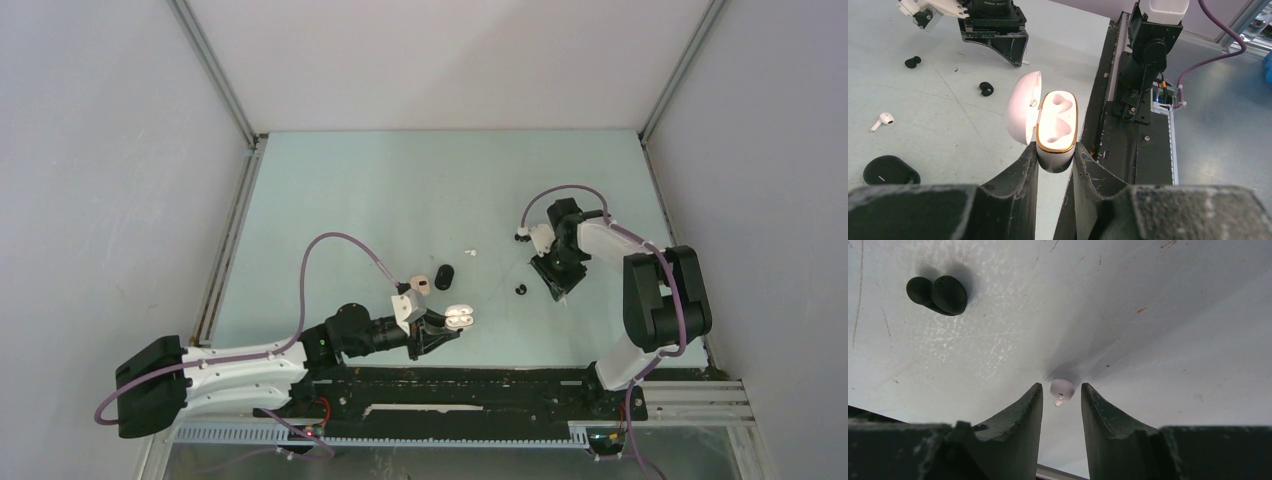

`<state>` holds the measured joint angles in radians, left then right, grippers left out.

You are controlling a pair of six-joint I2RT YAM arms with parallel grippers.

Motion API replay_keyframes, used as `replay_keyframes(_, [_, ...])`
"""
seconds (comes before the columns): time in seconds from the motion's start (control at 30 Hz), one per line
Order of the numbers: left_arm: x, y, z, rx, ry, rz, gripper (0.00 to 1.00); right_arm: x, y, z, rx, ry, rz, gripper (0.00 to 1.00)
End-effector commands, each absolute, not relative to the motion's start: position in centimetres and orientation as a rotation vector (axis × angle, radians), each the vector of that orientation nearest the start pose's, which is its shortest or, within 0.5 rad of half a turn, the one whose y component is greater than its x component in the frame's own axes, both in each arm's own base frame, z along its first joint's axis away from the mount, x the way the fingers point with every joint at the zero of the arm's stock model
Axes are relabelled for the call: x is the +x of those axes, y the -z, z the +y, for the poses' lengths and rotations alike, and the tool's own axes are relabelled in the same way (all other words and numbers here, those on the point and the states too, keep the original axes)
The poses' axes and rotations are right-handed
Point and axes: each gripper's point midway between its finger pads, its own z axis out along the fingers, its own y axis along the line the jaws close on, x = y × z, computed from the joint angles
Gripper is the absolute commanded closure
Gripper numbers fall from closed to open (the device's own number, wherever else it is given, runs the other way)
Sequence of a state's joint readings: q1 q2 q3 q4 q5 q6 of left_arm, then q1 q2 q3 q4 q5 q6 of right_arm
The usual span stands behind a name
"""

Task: Insert the wireless bluetooth earbuds into the charging case
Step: Pick up the earbud from the center of the board.

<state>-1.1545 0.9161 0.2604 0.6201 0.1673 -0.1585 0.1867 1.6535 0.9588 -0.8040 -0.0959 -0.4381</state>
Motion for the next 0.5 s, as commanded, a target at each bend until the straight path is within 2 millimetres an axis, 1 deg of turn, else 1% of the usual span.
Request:
replay_keyframes(0.0, [10.32,-18.62,-32.29,0.908,1.157,1.404,1.00,25.17,-1.95,4.72,-0.935,-0.100,2.901,0.63])
replay_keyframes(0.47, [10.27,-18.76,-32.06,0.895,1.163,1.401,1.00,24.76,-1.73,4.61,-0.934,-0.067,2.923,0.66])
